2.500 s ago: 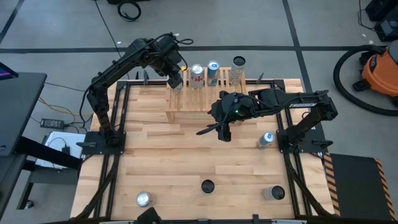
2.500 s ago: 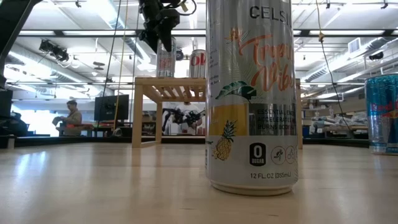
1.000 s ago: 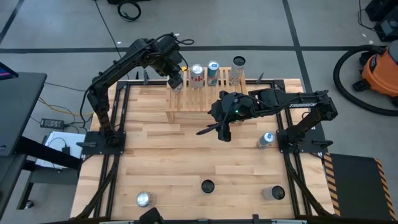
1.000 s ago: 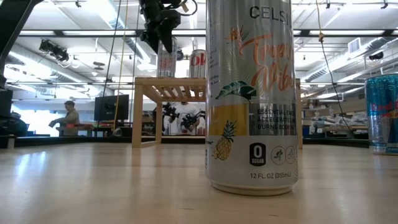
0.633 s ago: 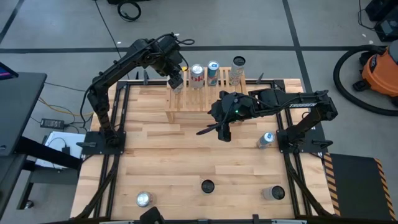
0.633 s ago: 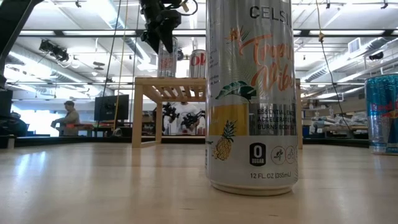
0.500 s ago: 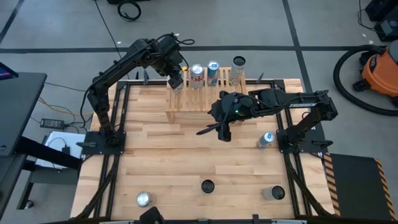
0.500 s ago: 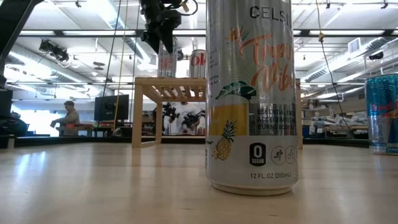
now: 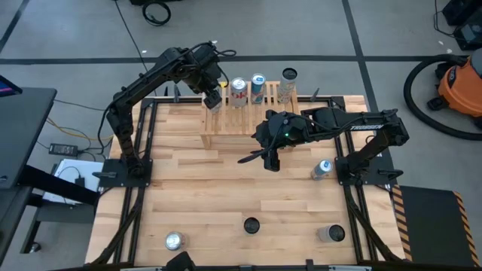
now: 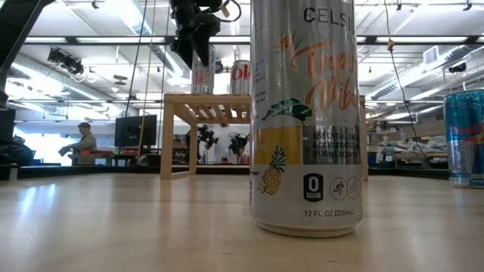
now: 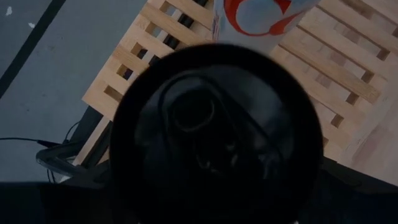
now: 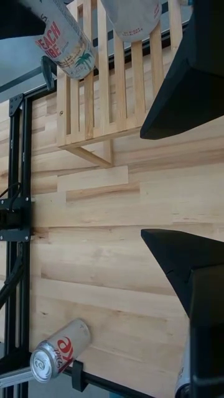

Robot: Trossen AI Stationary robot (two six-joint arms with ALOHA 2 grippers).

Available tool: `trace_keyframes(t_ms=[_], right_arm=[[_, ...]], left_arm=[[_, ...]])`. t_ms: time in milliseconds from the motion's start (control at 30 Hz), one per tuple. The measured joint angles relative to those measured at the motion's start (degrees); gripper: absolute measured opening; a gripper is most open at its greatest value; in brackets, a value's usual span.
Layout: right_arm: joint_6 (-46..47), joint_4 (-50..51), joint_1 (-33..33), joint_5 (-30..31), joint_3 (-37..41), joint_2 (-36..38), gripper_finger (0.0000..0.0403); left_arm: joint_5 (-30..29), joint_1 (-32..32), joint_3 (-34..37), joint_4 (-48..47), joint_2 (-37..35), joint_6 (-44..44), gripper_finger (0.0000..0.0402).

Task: Place canned beverage on shelf
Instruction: Put the left white pink soda can on the shelf, then put the white yellow soda can on the shelf aligned with the other yellow soda can

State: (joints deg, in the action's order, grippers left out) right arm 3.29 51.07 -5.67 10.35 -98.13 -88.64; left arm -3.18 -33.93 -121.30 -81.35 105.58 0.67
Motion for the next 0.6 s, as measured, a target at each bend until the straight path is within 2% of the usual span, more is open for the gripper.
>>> trace_keyframes(t_ms=[167,300,600], right_arm=[[0.0,-0.01,0.0,0.0,-0.02,0.0,0.0257],[0.0,-0.02,0.0,0.0,0.0,0.0,0.0257],[0.0,-0.78,0.0,0.0,0.0,0.0,0.0257]], left_arm=[[-0.16,0.0,-0.02,-0.66,-1.36,0.0,0.032],[-2.12,-0.01,-0.11,-0.8,-4.13,-0.04,0.0321],[-2.14,0.76,-0.15,-3.61,-11.35,-0.02,0.0321]])
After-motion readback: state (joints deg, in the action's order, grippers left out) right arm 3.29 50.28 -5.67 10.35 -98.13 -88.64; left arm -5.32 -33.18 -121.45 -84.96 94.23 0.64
